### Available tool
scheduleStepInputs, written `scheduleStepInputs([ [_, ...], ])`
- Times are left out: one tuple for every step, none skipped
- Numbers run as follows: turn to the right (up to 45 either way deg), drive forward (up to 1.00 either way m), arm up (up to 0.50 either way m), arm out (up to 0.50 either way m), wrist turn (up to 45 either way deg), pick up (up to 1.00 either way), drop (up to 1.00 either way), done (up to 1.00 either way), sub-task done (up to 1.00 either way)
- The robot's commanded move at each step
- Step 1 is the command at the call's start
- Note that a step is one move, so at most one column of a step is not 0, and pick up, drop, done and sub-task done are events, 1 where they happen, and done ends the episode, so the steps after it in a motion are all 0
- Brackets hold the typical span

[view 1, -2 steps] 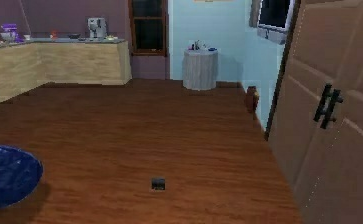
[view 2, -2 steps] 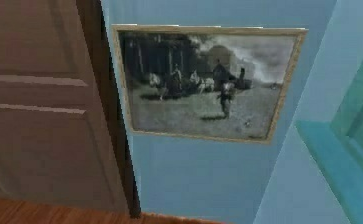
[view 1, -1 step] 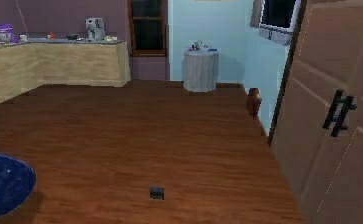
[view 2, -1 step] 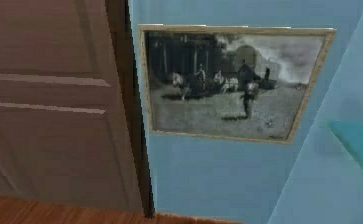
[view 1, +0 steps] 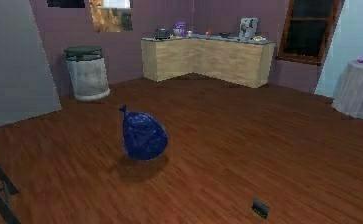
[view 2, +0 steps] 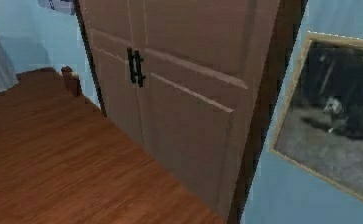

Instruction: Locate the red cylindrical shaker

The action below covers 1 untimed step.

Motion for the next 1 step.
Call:
scheduleStepInputs([
  [0.0, 0.95, 0.00, 0.00, 0.0, 0.00, 0.00, 0.00, 0.00],
])
